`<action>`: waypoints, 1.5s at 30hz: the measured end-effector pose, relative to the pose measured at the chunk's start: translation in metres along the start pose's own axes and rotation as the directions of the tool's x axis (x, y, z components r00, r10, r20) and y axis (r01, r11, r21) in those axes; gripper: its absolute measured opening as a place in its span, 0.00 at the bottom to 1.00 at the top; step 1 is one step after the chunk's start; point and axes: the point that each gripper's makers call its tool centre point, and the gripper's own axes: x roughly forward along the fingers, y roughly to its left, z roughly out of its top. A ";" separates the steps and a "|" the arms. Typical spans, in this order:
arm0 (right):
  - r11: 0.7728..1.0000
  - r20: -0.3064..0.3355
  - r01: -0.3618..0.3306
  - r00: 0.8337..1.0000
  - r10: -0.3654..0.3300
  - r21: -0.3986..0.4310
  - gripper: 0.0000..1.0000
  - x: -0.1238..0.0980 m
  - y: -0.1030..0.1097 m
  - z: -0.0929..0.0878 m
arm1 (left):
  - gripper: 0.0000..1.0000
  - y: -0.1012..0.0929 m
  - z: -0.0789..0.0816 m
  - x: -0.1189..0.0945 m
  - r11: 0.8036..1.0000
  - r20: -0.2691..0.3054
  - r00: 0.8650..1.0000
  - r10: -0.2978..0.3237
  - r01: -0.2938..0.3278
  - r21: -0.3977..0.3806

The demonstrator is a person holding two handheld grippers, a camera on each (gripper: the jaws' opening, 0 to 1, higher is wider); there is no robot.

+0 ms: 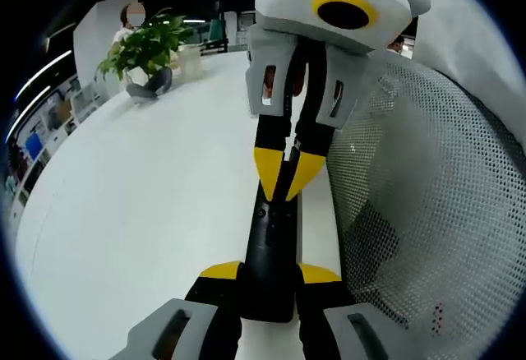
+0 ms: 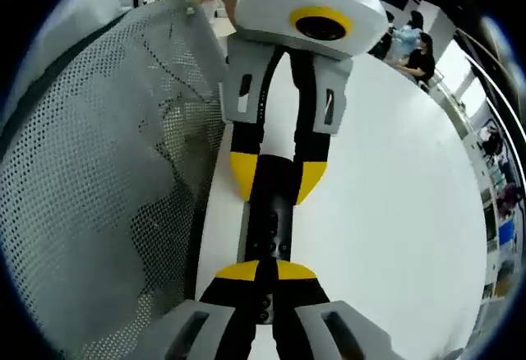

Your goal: Press the specified remote control buttons in sequence, fully releasing each button before pressing the next.

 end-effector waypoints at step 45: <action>0.958 0.003 -0.024 1.000 0.024 0.286 0.00 0.001 -0.007 -0.001 | 0.24 0.000 0.000 0.000 1.000 0.003 1.000 -0.004 0.004 0.009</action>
